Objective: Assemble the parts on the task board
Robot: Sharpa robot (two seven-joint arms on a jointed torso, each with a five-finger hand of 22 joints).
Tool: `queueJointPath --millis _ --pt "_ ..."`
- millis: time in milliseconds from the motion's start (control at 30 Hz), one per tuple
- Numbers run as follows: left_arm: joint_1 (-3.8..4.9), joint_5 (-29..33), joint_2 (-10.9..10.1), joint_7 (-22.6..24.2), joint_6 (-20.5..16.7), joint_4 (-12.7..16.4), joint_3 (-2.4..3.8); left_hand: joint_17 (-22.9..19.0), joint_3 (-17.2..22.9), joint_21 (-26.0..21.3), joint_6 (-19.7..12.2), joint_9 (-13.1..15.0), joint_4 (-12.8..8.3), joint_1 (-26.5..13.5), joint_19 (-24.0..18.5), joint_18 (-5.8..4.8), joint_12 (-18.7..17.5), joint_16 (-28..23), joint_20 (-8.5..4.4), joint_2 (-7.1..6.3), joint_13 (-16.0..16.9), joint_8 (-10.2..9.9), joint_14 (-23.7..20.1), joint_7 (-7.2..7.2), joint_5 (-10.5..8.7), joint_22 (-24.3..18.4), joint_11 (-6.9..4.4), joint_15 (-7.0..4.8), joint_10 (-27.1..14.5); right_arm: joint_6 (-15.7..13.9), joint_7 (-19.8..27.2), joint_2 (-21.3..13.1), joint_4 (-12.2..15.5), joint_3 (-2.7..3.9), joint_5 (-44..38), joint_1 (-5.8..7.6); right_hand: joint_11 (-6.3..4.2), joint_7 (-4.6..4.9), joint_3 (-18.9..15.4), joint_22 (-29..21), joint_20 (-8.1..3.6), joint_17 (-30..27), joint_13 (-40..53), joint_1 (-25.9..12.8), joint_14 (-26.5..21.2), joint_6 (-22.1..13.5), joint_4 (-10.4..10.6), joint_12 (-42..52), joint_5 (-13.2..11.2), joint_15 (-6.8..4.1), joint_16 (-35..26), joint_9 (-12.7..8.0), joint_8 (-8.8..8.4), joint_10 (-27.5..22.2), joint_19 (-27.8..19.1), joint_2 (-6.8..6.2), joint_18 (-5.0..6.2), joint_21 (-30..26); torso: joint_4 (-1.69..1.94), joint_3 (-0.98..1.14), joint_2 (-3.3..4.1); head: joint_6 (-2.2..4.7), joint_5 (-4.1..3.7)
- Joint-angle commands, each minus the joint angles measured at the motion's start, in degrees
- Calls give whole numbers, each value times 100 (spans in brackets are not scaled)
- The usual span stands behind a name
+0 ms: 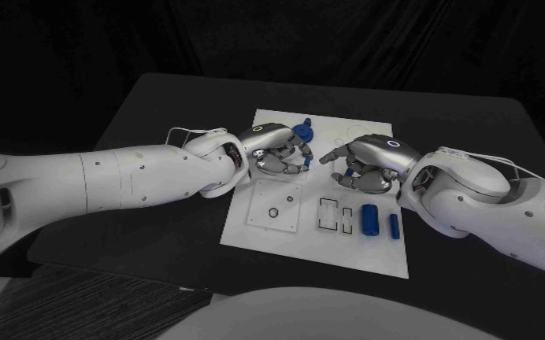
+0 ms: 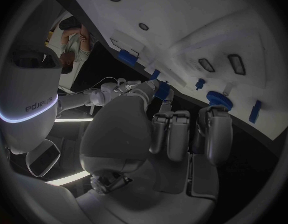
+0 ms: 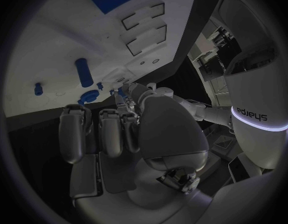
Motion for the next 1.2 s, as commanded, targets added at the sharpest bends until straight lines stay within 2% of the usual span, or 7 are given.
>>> queueJointPath --millis 33,200,500,633,733,1033,1200 --pt "-8 25 -16 -109 130 -17 4 1509 35 4 43 -2 -22 66 256 -48 20 37 20 -7 1509 7 606 -1 33 1291 26 25 596 -325 4 -126 97 4 -11 17 -53 9 4 1252 -16 587 1508 -51 411 54 -31 -15 -18 -4 -12 10 -10 599 262 3 56 -25 -10 0 -1 -1 4" --pt "-8 24 -26 -248 236 -90 4 1509 41 5 16 -17 -44 88 256 -48 20 37 21 -25 1509 -26 606 11 -3 1291 32 27 596 -448 7 -319 206 4 -11 58 -56 7 5 1252 -21 595 1508 -54 413 132 -35 -15 -10 -9 -8 18 4 599 263 0 56 -24 -11 2 -4 -1 -7" --pt "-10 24 2 -335 337 -190 3 1509 50 6 8 -33 -63 110 256 -49 20 37 27 -32 1509 -58 606 21 -97 1291 43 37 596 -434 -30 -483 271 3 -11 74 -61 2 9 1254 -27 603 1508 -59 415 186 -38 -15 -6 -14 -3 25 17 599 266 0 54 -17 -7 -2 -7 -1 -16" --pt "-19 24 52 -347 334 -244 3 1509 58 10 22 -37 -86 137 258 -50 20 37 29 -38 1509 -64 606 21 -134 1292 43 38 596 -428 -38 -513 277 3 -11 76 -61 2 9 1254 -27 603 1508 -59 415 186 -38 -15 -6 -14 -3 25 17 599 266 0 54 -17 -12 -7 -11 -1 -23" --pt "-35 24 78 -370 336 -277 3 1509 58 10 35 -43 -97 148 257 -49 20 37 32 -38 1509 -74 606 24 -218 1291 46 41 596 -431 -39 -523 284 3 -11 76 -63 0 11 1256 -30 598 1508 -60 414 199 -39 -15 -6 -16 -6 26 21 599 269 1 53 -12 -10 -2 -10 -1 -35" --pt "-93 24 133 -379 289 -379 3 1509 63 4 43 -46 -107 160 254 -48 20 37 33 -33 1509 -79 606 23 -256 1289 46 42 596 -433 -37 -534 288 3 -11 75 -65 -3 12 1256 -31 595 1508 -61 413 211 -40 -15 -7 -17 -8 28 26 599 268 1 53 -13 1 2 0 -1 -53" --pt "-118 24 150 -349 252 -409 3 1509 63 2 50 -49 -110 165 252 -47 20 37 34 -29 1509 -85 606 25 -297 1289 48 43 596 -428 -36 -535 286 3 -11 74 -65 -3 12 1256 -31 595 1508 -61 413 211 -40 -15 -7 -17 -8 28 26 599 268 1 53 -13 -9 4 12 -1 -44"
